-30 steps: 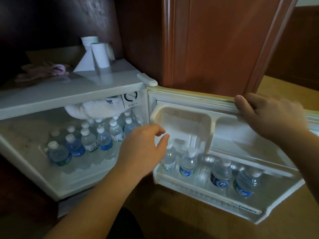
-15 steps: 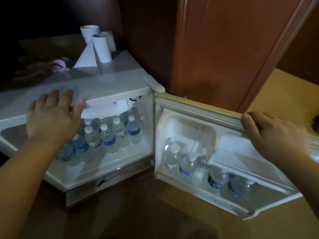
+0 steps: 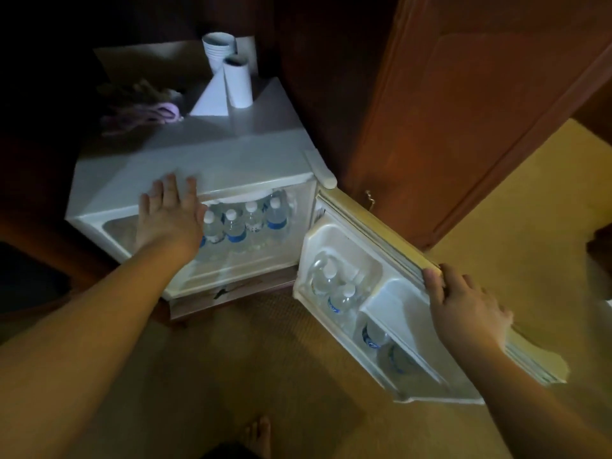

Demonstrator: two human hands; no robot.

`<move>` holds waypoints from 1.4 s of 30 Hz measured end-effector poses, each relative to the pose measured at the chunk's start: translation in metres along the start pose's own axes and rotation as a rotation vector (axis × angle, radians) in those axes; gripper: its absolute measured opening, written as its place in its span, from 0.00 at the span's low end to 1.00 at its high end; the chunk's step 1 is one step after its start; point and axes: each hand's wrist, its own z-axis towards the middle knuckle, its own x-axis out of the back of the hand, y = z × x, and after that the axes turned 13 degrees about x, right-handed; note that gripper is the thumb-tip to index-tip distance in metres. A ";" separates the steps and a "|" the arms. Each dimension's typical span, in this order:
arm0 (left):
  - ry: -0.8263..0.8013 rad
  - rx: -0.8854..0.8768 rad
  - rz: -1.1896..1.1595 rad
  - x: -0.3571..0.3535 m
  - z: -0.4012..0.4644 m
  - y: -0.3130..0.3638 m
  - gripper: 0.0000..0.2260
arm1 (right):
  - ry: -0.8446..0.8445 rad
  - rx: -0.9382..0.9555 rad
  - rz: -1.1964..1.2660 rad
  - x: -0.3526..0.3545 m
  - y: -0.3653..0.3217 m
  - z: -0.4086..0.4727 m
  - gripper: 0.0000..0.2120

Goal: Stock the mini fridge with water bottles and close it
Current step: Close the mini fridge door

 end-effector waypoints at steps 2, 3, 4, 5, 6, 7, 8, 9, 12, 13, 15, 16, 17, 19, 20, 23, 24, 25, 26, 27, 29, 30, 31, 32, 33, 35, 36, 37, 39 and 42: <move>-0.080 -0.023 -0.006 0.011 0.002 -0.006 0.27 | -0.056 -0.030 0.076 0.006 -0.013 -0.012 0.34; -0.124 -0.036 -0.023 0.017 0.006 -0.009 0.27 | -0.079 -0.045 0.117 0.008 -0.019 -0.017 0.34; -0.170 -0.055 -0.029 0.023 0.009 -0.010 0.28 | -0.100 -0.057 0.157 0.009 -0.024 -0.022 0.34; -0.218 -0.070 -0.027 0.029 0.011 -0.013 0.28 | -0.119 -0.059 0.188 0.010 -0.029 -0.026 0.34; -0.253 -0.080 -0.024 0.036 0.010 -0.017 0.29 | -0.133 -0.050 0.220 0.010 -0.033 -0.030 0.34; -0.274 -0.082 -0.010 0.041 0.006 -0.021 0.30 | -0.143 -0.031 0.251 0.012 -0.037 -0.036 0.34; -0.277 -0.078 0.009 0.045 -0.001 -0.027 0.31 | -0.155 -0.007 0.287 0.013 -0.040 -0.042 0.34; -0.262 -0.075 0.029 0.047 -0.009 -0.034 0.31 | -0.173 0.018 0.319 0.015 -0.043 -0.048 0.33; -0.225 -0.029 0.049 0.049 -0.030 -0.055 0.34 | -0.240 0.086 0.374 0.021 -0.056 -0.060 0.30; -0.229 -0.011 0.042 0.048 -0.035 -0.063 0.34 | -0.252 0.115 0.355 0.022 -0.061 -0.062 0.29; -0.240 0.013 0.015 0.047 -0.040 -0.076 0.34 | -0.256 0.191 0.286 0.022 -0.074 -0.065 0.30; -0.247 0.027 -0.011 0.047 -0.041 -0.081 0.33 | -0.249 0.241 0.255 0.022 -0.081 -0.065 0.31; -0.248 0.041 -0.039 0.048 -0.040 -0.086 0.33 | -0.235 0.303 0.238 0.020 -0.087 -0.063 0.32; -0.232 0.056 -0.084 0.050 -0.035 -0.095 0.33 | -0.207 0.457 0.259 0.016 -0.099 -0.054 0.31; -0.228 0.063 -0.101 0.050 -0.030 -0.098 0.33 | -0.206 0.552 0.255 0.013 -0.105 -0.046 0.31; -0.274 0.059 -0.086 0.050 -0.015 -0.105 0.33 | -0.256 0.809 0.165 0.005 -0.125 -0.016 0.32; -0.306 0.058 -0.063 0.050 -0.012 -0.105 0.34 | -0.264 0.865 0.147 0.002 -0.130 -0.009 0.32; -0.332 0.055 -0.043 0.051 -0.012 -0.105 0.36 | -0.269 0.905 0.134 0.000 -0.136 -0.003 0.33; -0.345 0.050 -0.030 0.052 -0.014 -0.105 0.39 | -0.275 0.931 0.122 -0.002 -0.141 0.000 0.33; -0.346 0.045 -0.024 0.053 -0.016 -0.105 0.41 | -0.283 0.943 0.117 -0.004 -0.147 0.002 0.34; -0.351 0.035 -0.005 0.056 -0.018 -0.103 0.44 | -0.306 0.946 0.122 -0.006 -0.158 0.001 0.35; -0.352 0.033 0.004 0.057 -0.017 -0.103 0.45 | -0.312 0.945 0.121 -0.008 -0.164 0.002 0.35; -0.351 0.033 0.012 0.058 -0.016 -0.102 0.45 | -0.309 0.944 0.112 -0.009 -0.171 0.003 0.34; -0.356 0.034 0.013 0.059 -0.014 -0.102 0.45 | -0.301 0.943 0.097 -0.011 -0.178 0.003 0.34; -0.365 0.036 0.008 0.060 -0.013 -0.102 0.45 | -0.295 0.939 0.078 -0.012 -0.186 0.004 0.34; -0.380 0.035 0.010 0.062 -0.011 -0.101 0.45 | -0.285 0.918 0.065 -0.015 -0.201 0.003 0.33; -0.389 0.030 0.015 0.064 -0.011 -0.100 0.45 | -0.282 0.902 0.083 -0.016 -0.209 0.003 0.33; -0.402 0.027 0.018 0.066 -0.011 -0.100 0.46 | -0.284 0.883 0.114 -0.017 -0.216 0.003 0.34; -0.427 0.034 0.012 0.072 -0.010 -0.103 0.46 | -0.294 0.854 0.174 -0.020 -0.231 0.007 0.34; -0.452 0.010 0.011 0.078 -0.008 -0.105 0.47 | -0.312 0.842 0.175 -0.023 -0.247 0.014 0.35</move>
